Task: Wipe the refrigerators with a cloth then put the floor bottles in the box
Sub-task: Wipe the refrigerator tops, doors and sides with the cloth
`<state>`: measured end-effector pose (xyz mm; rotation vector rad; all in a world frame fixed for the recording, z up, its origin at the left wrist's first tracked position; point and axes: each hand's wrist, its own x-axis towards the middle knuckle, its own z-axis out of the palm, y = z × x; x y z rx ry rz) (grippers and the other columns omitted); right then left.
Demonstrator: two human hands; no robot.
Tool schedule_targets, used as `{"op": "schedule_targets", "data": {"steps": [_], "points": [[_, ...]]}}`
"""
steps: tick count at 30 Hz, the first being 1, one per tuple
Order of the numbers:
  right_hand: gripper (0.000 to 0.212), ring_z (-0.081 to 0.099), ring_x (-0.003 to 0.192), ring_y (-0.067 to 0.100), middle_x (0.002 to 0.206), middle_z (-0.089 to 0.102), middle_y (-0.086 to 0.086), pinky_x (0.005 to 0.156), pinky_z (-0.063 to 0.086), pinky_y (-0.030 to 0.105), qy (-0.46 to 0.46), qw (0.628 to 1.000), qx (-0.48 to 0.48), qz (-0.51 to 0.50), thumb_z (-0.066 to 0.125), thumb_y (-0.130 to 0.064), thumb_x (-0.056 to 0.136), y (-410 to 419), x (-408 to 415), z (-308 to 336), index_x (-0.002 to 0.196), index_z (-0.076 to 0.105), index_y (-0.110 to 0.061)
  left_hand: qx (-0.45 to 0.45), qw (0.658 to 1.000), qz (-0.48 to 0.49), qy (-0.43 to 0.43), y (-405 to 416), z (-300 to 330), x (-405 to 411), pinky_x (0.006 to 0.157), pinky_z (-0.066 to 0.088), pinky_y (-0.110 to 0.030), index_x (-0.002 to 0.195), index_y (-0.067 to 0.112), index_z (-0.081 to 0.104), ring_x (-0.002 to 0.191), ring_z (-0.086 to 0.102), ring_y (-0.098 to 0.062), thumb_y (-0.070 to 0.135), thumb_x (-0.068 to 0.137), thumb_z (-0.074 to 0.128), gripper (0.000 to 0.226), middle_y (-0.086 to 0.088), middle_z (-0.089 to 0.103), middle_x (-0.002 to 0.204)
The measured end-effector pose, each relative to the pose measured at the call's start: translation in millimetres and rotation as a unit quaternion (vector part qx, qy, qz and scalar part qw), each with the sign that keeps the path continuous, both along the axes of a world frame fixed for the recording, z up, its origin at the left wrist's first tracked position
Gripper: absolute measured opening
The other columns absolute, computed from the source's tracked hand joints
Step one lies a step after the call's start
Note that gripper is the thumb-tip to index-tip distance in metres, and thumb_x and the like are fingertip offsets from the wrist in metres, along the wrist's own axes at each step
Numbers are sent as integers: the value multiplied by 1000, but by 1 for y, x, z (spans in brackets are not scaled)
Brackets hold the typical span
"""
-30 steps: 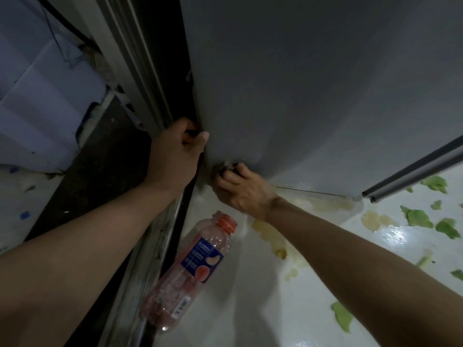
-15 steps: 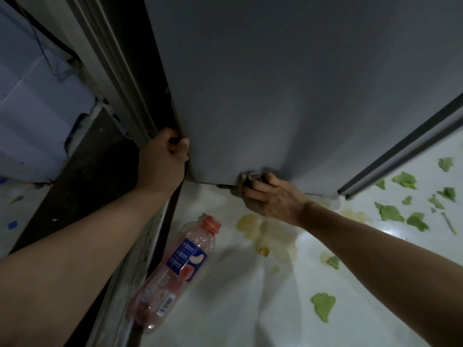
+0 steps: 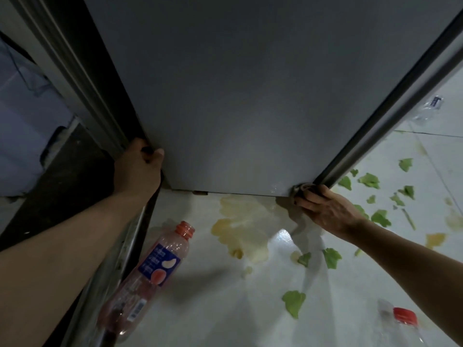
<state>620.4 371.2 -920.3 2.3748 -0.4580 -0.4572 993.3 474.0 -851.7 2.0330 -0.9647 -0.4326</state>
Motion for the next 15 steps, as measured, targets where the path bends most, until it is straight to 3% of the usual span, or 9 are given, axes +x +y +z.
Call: {"op": "schedule_targets", "data": {"steps": [3,6,8,13,15], "points": [[52,47,116,25,120,64,-2,92,35,37,11,1000,5,1,90,-26,48,-1,-4,8,98,75,-22,14,1000,-2,-3,1,2,-2,91,49,-46,110,7,54,97,65,-31,26,92,55,26,-16,68,102],[48,56,115,21,122,62,0,90,40,37,3,1000,-16,-10,88,-16,52,-1,-11,22,96,71,-23,27,1000,-9,-4,2,3,-5,89,47,-35,112,7,54,99,63,-30,26,92,56,28,-14,68,102],[46,57,114,23,122,60,3,85,46,36,-32,999,-35,4,85,-8,57,-5,-17,35,99,68,-19,25,1000,-12,-7,3,6,-6,86,44,-33,112,4,55,100,62,-30,24,91,57,29,-16,68,103],[48,60,108,28,118,63,8,81,52,39,-103,992,-49,49,81,-9,61,-5,-23,69,108,69,-17,10,1000,-14,17,9,16,-13,80,42,-28,119,2,50,95,60,-27,23,89,60,38,-13,65,99],[47,59,107,29,119,62,8,83,48,41,-138,987,-80,32,79,-10,66,0,-21,81,111,68,-15,-4,999,-8,35,10,23,-19,77,39,-26,126,3,43,90,56,-20,22,89,61,45,-8,61,97]]}}
